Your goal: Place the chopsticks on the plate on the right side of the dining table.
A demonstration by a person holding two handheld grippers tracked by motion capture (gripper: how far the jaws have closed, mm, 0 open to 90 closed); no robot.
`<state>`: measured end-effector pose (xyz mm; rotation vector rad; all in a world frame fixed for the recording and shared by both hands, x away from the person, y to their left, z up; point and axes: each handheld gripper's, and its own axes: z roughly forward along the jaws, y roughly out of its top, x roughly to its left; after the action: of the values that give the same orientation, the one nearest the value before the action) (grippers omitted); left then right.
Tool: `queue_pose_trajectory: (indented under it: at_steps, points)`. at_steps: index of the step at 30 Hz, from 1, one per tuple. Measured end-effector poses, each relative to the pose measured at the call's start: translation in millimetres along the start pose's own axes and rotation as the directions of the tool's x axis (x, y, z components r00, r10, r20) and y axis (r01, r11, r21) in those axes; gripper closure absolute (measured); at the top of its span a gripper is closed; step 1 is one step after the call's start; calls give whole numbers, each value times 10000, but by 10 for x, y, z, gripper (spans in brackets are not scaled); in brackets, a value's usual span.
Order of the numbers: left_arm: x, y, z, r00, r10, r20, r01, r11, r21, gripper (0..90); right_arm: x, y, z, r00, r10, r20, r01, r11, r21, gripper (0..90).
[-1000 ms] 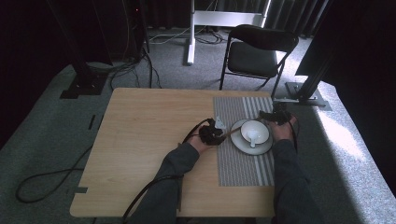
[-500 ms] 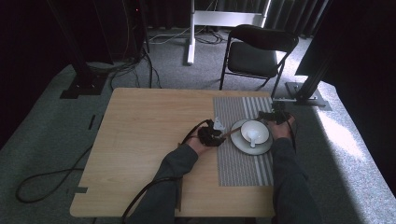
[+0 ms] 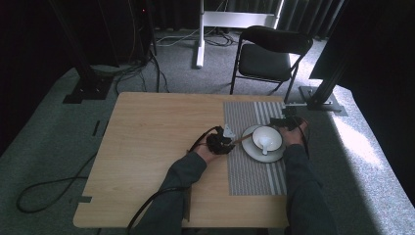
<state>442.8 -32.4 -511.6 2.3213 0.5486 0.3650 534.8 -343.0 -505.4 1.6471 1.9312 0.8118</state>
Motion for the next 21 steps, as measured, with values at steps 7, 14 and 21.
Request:
queue_pose_trajectory:
  at_steps: [7, 14, 21]
  points:
    - [17, 22, -2, 9998, 143, -163, -141, 9998, 151, 811, 0, 1, 3, 9998, -166, 56, 166, 9998, 131, 267]
    - [24, 25, 3, 9997, -62, -245, 63, 10000, 49, 799, -3, 3, -6, 9994, -324, 114, 322, 9993, 208, 267]
    - [80, 30, -9, 9981, -365, -502, 359, 9993, -137, 694, -1, 2, -3, 9992, -380, 89, 378, 9990, 223, 266]
